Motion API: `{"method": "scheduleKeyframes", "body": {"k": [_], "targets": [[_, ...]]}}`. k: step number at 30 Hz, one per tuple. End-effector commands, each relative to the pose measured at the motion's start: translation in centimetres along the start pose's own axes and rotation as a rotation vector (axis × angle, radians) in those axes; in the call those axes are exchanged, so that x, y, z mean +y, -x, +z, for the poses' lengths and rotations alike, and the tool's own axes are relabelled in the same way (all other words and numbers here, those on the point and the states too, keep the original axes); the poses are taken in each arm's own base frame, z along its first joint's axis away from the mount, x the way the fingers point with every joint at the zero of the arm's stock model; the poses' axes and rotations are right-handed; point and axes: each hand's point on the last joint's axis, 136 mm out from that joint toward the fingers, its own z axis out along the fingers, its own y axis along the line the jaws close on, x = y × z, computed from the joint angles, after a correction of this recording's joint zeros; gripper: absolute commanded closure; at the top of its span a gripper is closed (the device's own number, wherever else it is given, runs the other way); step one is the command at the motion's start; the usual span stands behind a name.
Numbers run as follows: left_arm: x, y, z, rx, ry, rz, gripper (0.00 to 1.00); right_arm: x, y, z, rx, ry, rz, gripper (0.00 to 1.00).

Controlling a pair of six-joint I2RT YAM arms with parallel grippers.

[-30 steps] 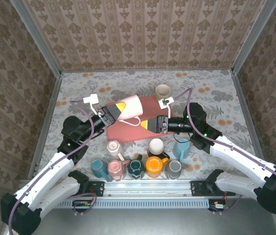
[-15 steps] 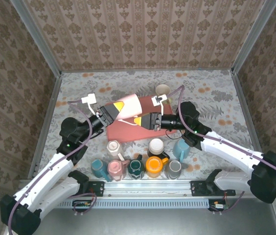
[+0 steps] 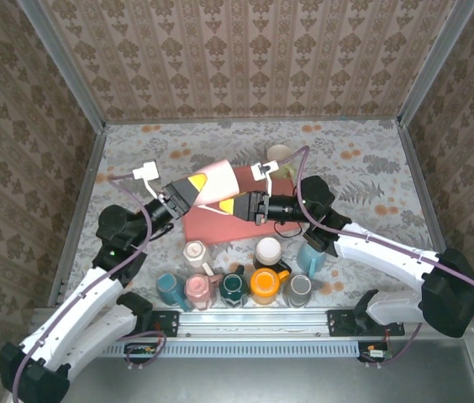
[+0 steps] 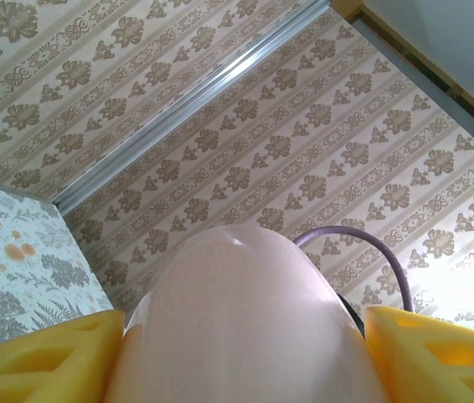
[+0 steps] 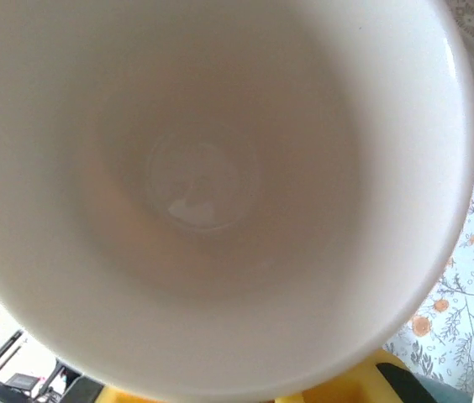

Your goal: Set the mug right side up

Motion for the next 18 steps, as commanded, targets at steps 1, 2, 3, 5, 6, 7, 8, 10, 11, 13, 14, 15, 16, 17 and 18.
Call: {"method": "scheduleKeyframes", "body": {"k": [1,2,3,5,6,7,8,10,11,13,14,15,16,17,18], "targets": [[-2.1,0.4,-1.2,-0.011,-0.028,0.136,0.19,1.3,2.7,-0.3,-0.097,-0.023,-0.035,0.97],[-1.7,0.3,-1.6,-0.007,0.005,0.155,0.10,0.8,2.6,-0.6,-0.093,-0.054,-0.041,0.98],[-1.1,0.2,-2.0,-0.002,0.051,0.178,0.05,0.5,2.6,-1.0,-0.093,-0.088,-0.055,0.99],[0.4,0.1,-3.1,0.011,0.165,0.235,0.01,-0.5,2.4,-1.8,-0.071,-0.177,-0.079,1.00],[1.6,0.0,-3.9,0.026,0.253,0.266,0.00,-1.5,2.2,-2.3,-0.050,-0.251,-0.096,1.00],[2.7,0.0,-4.7,0.037,0.339,0.296,0.00,-2.6,2.0,-2.9,-0.027,-0.333,-0.107,1.00],[4.1,-0.1,-5.7,0.061,0.439,0.331,0.00,-3.8,1.8,-3.6,0.002,-0.422,-0.131,1.00],[6.4,-0.3,-7.5,0.104,0.591,0.389,0.00,-5.7,1.4,-4.7,0.069,-0.565,-0.196,1.00],[7.3,-0.3,-8.3,0.125,0.656,0.415,0.00,-6.7,1.3,-5.3,0.103,-0.636,-0.224,1.00],[8.5,-0.6,-9.2,0.178,0.731,0.463,0.01,-8.9,1.3,-6.5,0.169,-0.791,-0.270,1.00],[9.1,-0.9,-9.5,0.214,0.764,0.479,0.02,-10.0,1.6,-7.2,0.198,-0.873,-0.298,1.00],[9.5,-1.0,-9.7,0.246,0.789,0.493,0.03,-11.1,1.8,-7.8,0.220,-0.946,-0.321,1.00],[10.1,-1.3,-9.9,0.284,0.821,0.503,0.05,-12.0,2.3,-8.2,0.235,-1.017,-0.350,1.00],[10.6,-1.4,-10.1,0.319,0.851,0.516,0.06,-13.0,2.7,-9.0,0.256,-1.100,-0.370,1.00],[10.9,-1.5,-10.3,0.344,0.874,0.529,0.07,-13.5,3.1,-9.4,0.264,-1.152,-0.392,1.00]]}}
